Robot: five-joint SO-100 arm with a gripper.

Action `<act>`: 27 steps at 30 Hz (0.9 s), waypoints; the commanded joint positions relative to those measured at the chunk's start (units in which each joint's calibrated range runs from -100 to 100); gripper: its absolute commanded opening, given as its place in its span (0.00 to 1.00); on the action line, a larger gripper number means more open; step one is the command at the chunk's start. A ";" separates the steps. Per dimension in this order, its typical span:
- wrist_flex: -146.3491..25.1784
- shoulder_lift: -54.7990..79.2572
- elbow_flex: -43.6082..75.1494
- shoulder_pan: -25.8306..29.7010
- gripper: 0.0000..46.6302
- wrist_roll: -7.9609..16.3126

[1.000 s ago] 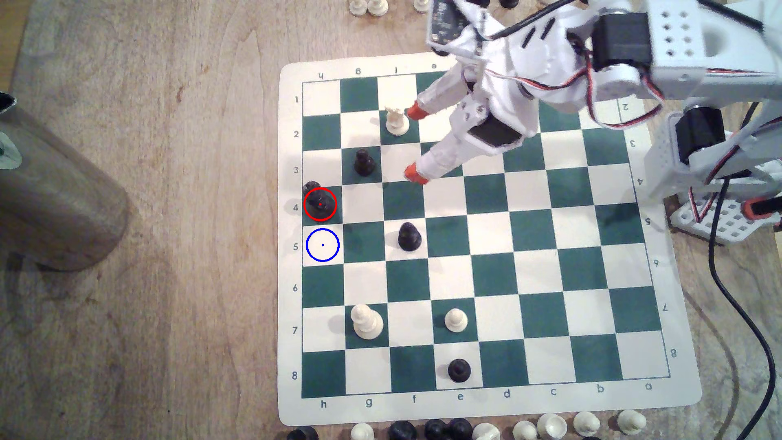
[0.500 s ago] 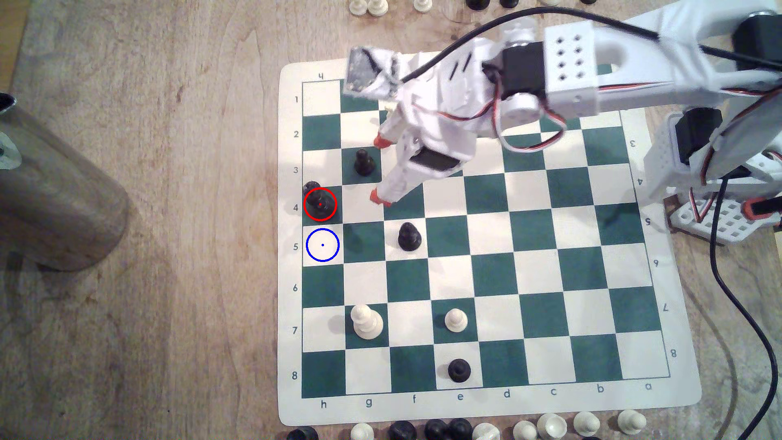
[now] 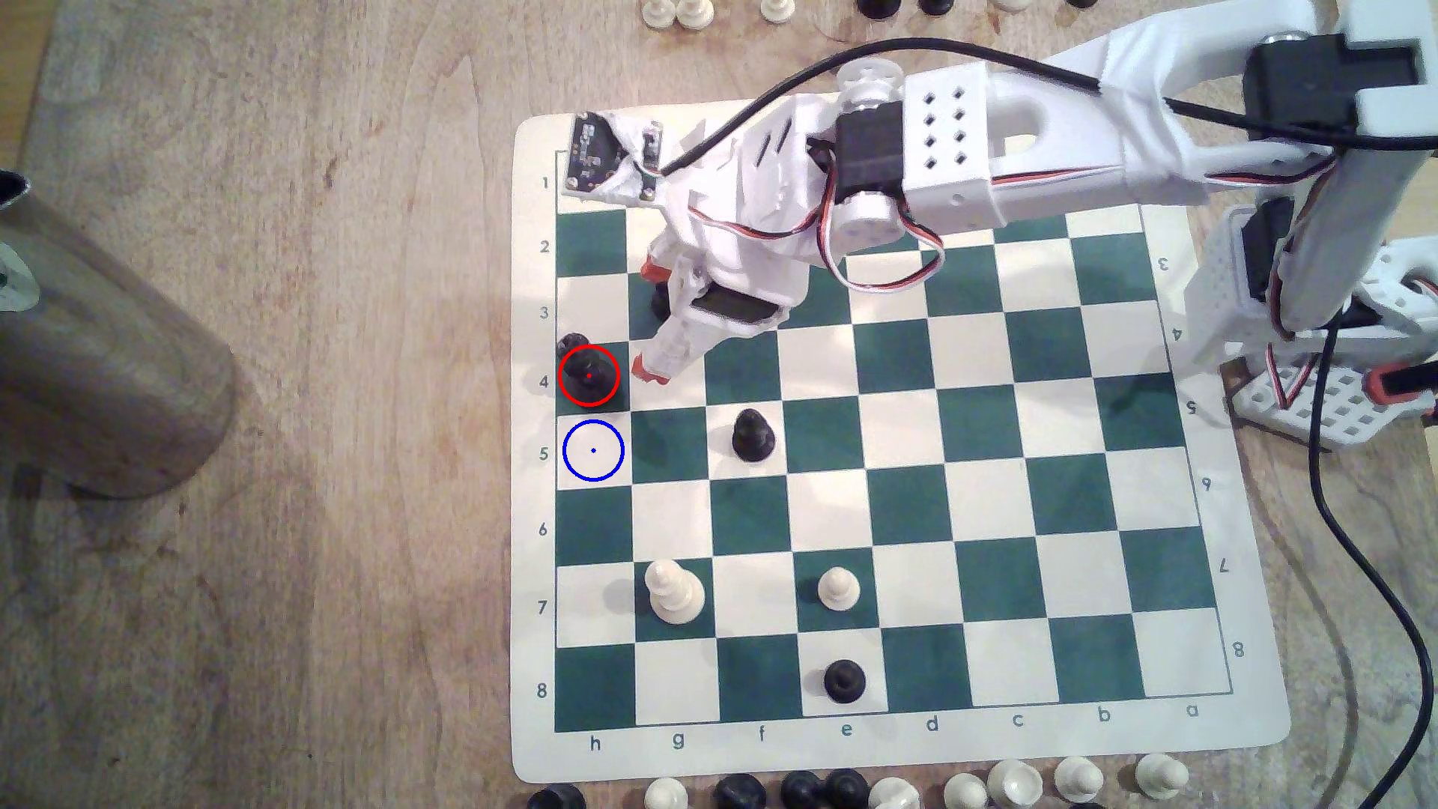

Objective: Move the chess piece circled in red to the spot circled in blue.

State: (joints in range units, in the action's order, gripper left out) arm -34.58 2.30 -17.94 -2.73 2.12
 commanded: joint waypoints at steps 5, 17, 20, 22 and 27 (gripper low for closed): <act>5.83 2.53 8.06 0.26 0.46 0.44; 8.62 6.69 11.23 1.52 0.43 0.83; 8.62 8.05 12.86 1.75 0.43 0.93; 9.03 8.48 13.13 1.83 0.43 0.93; 9.77 9.75 13.95 1.83 0.43 1.07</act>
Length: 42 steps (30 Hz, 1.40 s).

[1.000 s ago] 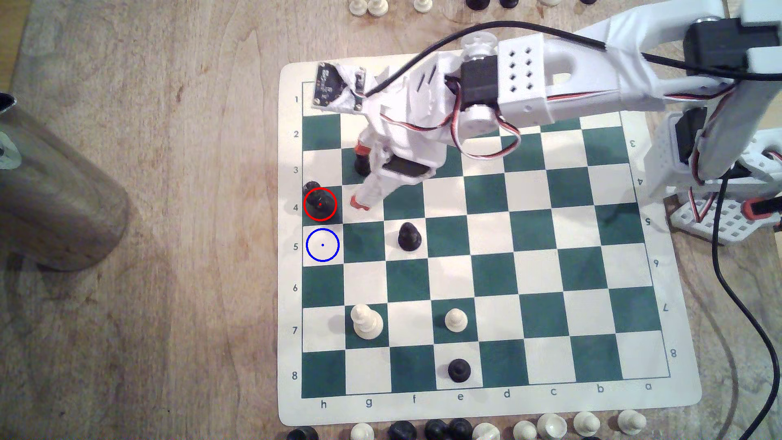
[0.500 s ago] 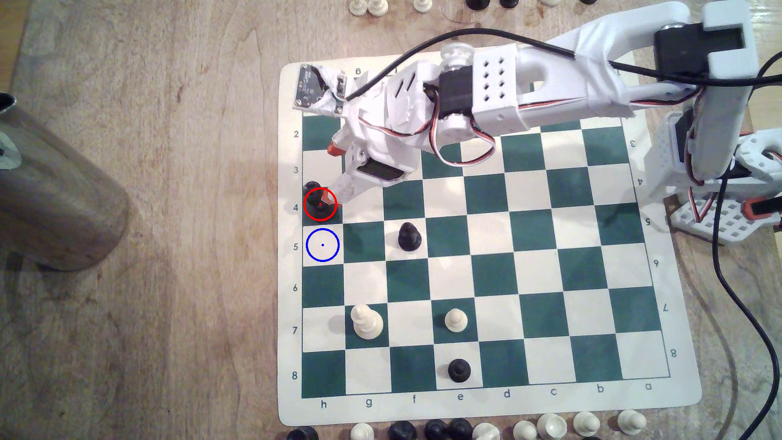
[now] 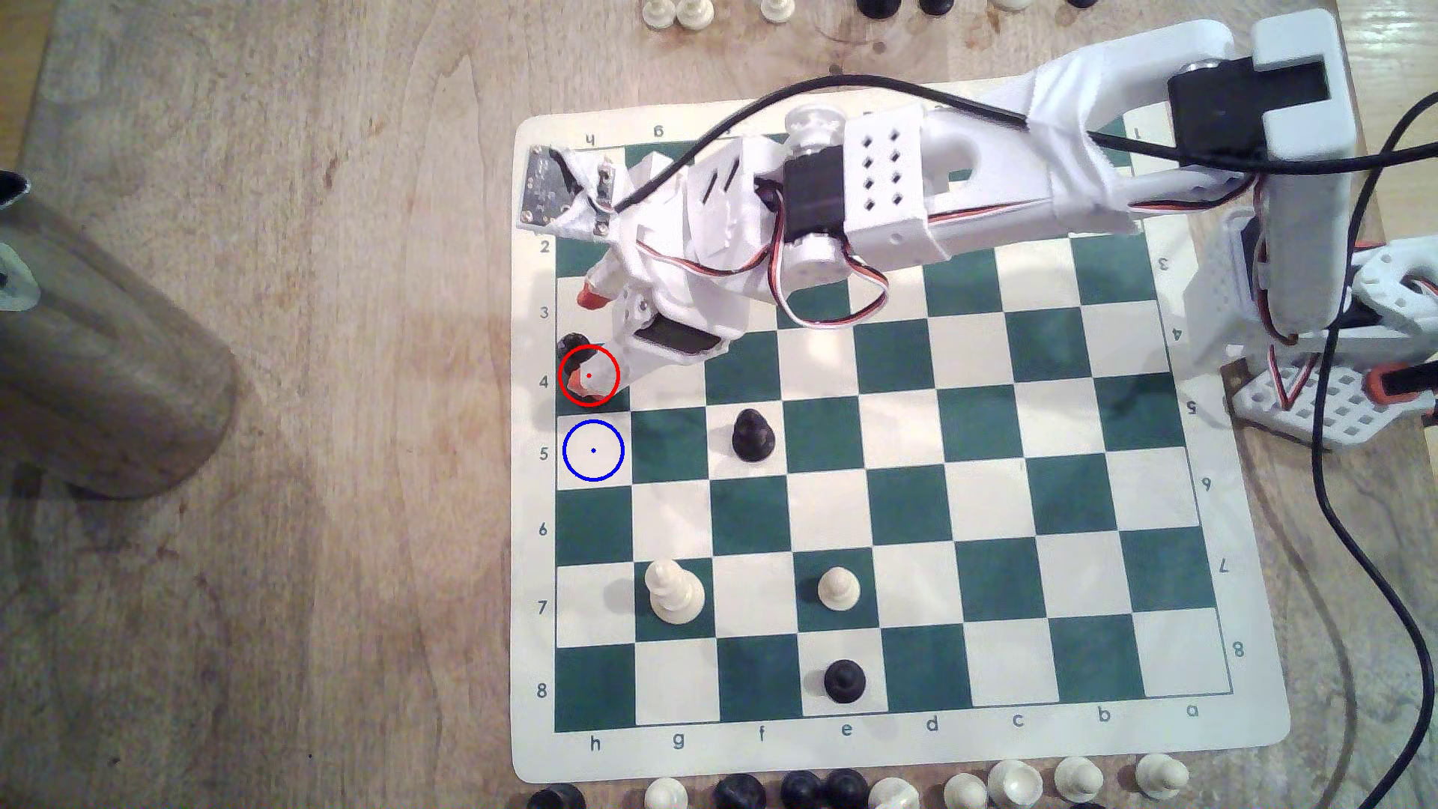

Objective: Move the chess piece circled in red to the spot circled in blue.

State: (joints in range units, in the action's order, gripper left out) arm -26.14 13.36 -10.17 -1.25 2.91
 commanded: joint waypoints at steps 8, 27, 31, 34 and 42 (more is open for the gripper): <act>1.57 -0.29 7.90 1.06 0.38 0.34; 0.58 1.49 9.90 2.00 0.32 0.34; 0.01 1.07 9.62 2.15 0.30 0.34; -0.24 1.07 9.62 2.31 0.29 0.29; -0.48 0.98 9.53 2.31 0.06 0.29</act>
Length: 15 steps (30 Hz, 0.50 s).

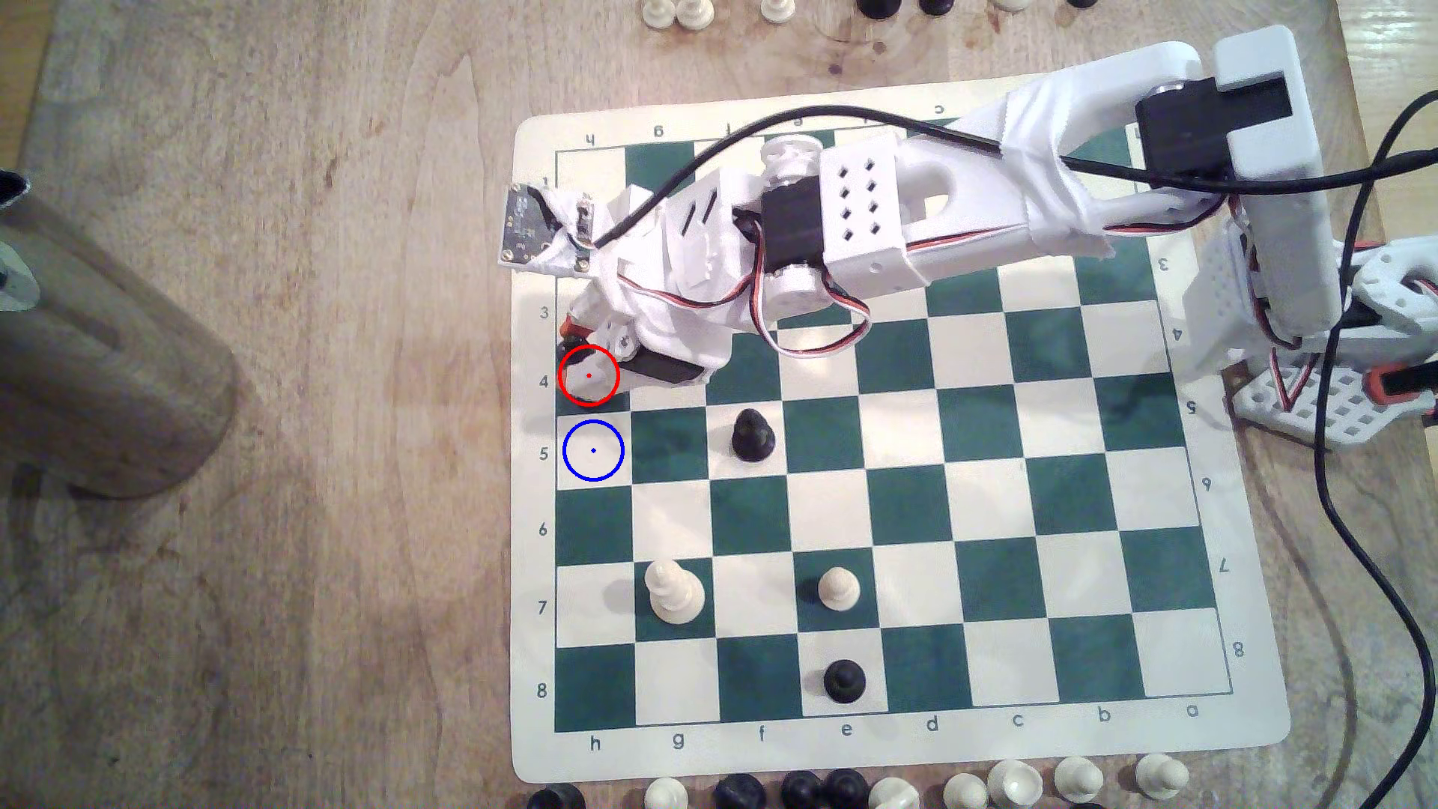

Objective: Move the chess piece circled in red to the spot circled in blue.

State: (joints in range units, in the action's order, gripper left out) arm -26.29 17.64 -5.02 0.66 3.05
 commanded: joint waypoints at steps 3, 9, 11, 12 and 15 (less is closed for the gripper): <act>-0.32 -3.38 4.38 0.39 0.01 0.15; -0.98 -4.22 5.20 0.08 0.01 0.10; -1.55 -4.65 5.83 0.00 0.01 0.00; -2.45 -4.90 6.65 -0.08 0.01 -0.10; -5.32 -5.92 9.82 -0.47 0.01 -0.20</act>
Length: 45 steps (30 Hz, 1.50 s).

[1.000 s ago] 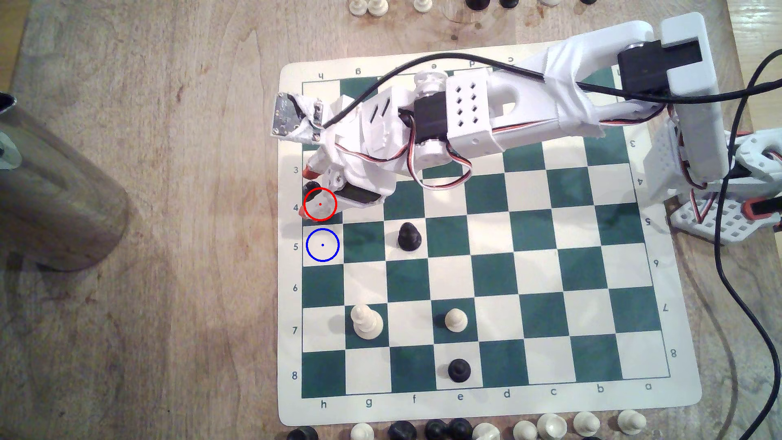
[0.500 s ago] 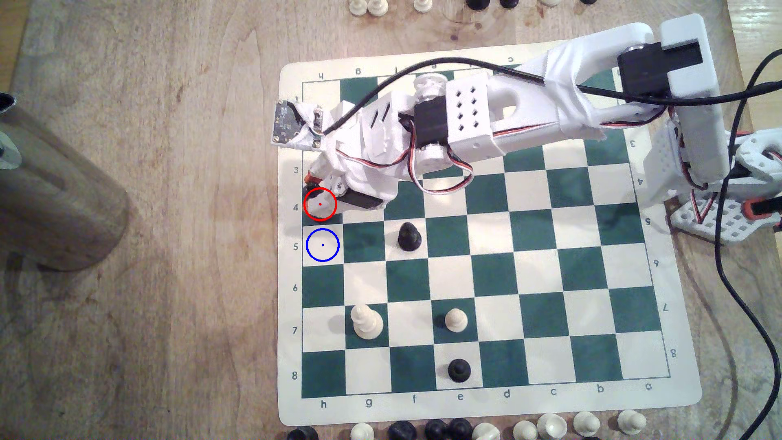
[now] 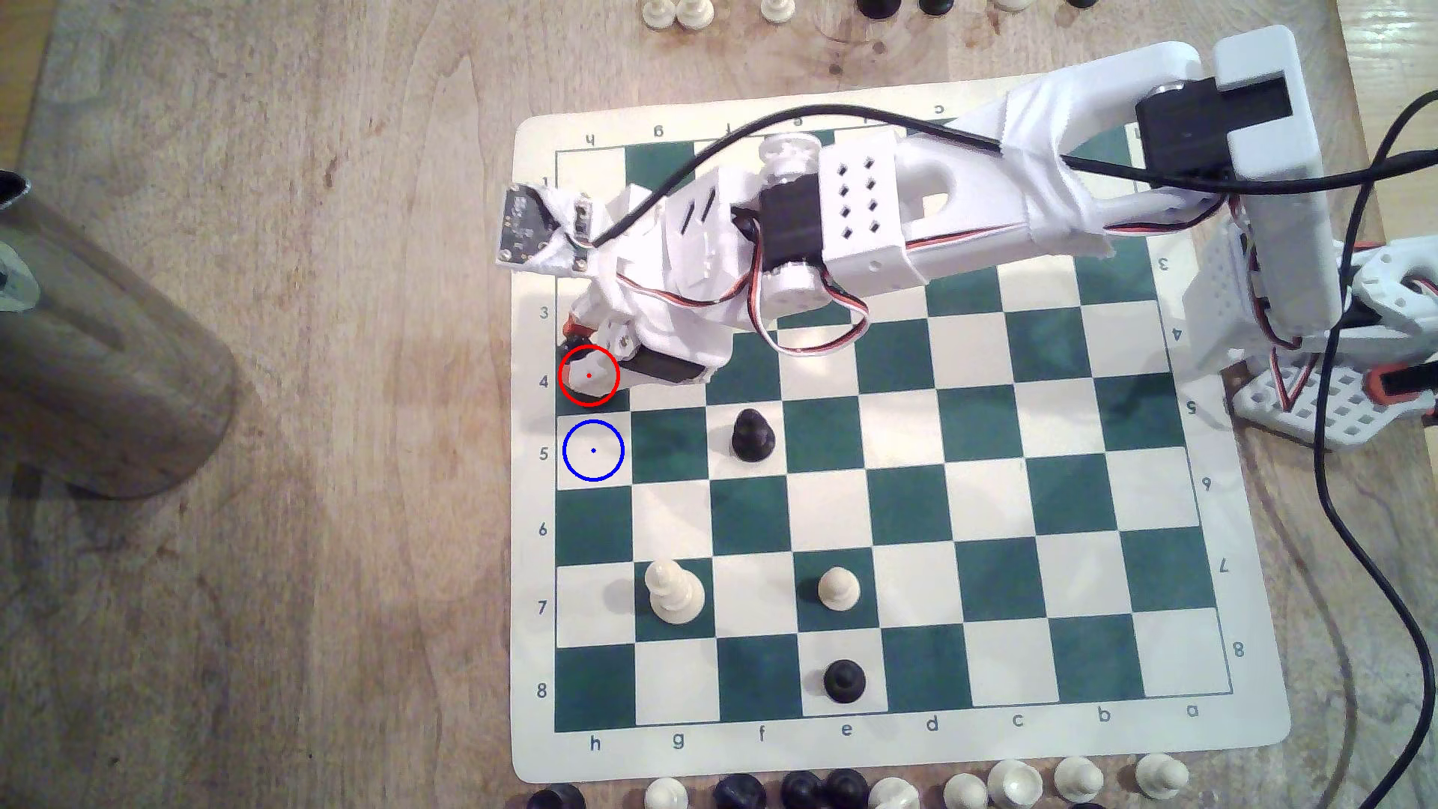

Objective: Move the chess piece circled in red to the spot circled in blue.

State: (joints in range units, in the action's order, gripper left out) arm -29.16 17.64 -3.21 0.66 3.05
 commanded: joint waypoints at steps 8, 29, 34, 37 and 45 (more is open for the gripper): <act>-5.56 -11.10 8.74 0.71 0.01 -0.34; -5.64 -1.34 14.45 5.40 0.01 -0.34; -5.64 -1.08 12.73 5.63 0.01 -0.29; -5.81 -0.57 12.37 5.79 0.01 -0.34; -6.05 1.80 11.46 5.71 0.01 -0.34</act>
State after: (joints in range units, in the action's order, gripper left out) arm -34.98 21.41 6.82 5.90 2.86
